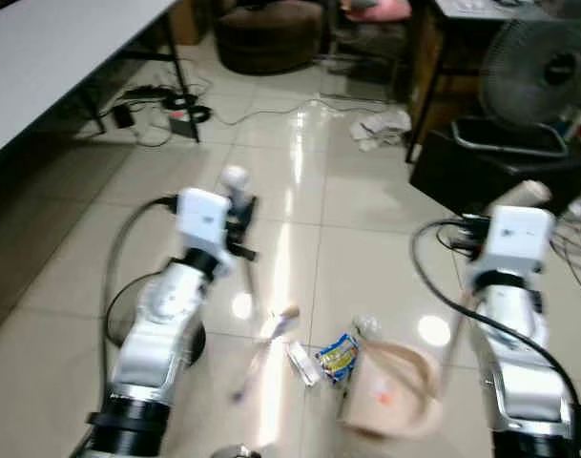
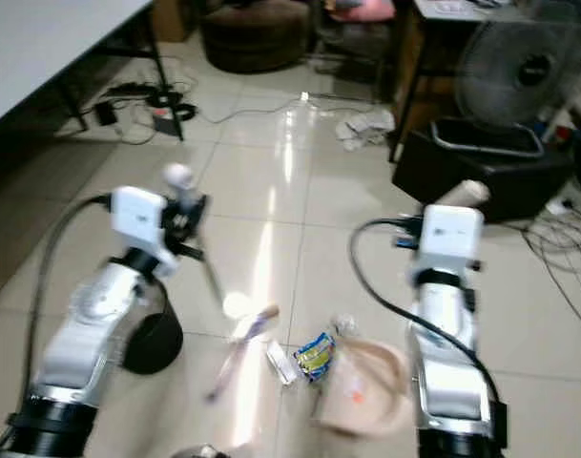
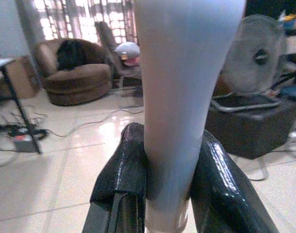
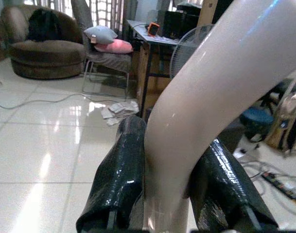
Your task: Sweep floor
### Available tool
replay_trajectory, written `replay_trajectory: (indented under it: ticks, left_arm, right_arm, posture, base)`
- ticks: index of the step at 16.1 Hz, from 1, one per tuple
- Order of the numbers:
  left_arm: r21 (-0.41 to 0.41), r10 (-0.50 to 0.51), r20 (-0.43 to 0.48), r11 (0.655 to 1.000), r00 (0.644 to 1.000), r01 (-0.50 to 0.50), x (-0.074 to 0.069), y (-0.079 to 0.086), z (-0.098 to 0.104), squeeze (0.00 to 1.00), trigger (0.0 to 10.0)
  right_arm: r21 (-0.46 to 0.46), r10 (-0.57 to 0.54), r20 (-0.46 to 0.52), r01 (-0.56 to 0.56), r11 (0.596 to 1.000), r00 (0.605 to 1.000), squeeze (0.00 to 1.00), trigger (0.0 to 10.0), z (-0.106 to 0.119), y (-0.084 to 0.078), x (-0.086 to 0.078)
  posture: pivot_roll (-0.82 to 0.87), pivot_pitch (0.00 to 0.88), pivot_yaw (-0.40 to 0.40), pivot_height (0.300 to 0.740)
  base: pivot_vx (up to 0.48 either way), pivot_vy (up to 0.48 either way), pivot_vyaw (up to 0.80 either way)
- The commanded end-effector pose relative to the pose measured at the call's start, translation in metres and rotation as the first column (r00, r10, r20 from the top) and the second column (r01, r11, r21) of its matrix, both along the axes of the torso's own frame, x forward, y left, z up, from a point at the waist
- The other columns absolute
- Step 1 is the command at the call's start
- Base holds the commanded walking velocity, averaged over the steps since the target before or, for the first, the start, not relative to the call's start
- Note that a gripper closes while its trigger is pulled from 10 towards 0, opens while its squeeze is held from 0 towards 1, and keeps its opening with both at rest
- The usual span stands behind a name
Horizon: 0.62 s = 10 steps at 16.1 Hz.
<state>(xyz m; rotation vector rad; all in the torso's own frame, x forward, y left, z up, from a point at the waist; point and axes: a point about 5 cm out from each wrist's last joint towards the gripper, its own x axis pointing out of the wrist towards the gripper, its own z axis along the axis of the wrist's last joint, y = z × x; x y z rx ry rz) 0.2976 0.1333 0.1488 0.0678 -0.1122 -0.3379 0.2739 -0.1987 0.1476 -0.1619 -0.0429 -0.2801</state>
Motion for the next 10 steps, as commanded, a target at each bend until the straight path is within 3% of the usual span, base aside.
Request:
replay_trajectory:
  ticks: [1,5,7,10]
  left_arm:
    - [-0.001,-0.025,0.047,1.0,0.999,0.025,0.0004,-0.0078,0.0089,0.0,10.0]
    - [0.001,-0.025,0.048,1.0,0.999,0.025,0.0004,-0.0065,0.0095,0.0,10.0]
    - [0.005,-0.021,0.05,1.0,0.999,0.02,0.0009,-0.0045,0.0101,0.0,10.0]
    - [0.006,-0.016,0.048,1.0,0.999,0.016,0.0017,-0.0039,0.0097,0.0,10.0]
  right_arm:
    - [-0.012,-0.018,0.037,0.018,1.0,0.999,0.0,10.0,0.0078,-0.0064,-0.0011]
    - [0.006,-0.02,0.029,0.02,1.0,0.999,0.0,10.0,0.0058,-0.0061,-0.0003]
    - [0.027,-0.023,0.025,0.022,0.999,0.999,0.0,10.0,0.0048,-0.005,0.0004]
    - [0.024,-0.024,0.03,0.023,0.999,0.999,0.0,10.0,0.0046,-0.0043,0.0001]
  posture:
    - [-0.04,0.07,0.037,0.74]
    - [-0.03,0.071,0.034,0.74]
    - [-0.03,0.075,0.034,0.74]
    - [-0.03,0.078,0.035,0.74]
  base:
    - [0.334,0.0,0.0]
    - [0.331,0.0,0.0]
    - [0.33,0.0,-0.8]
    - [0.334,0.0,0.0]
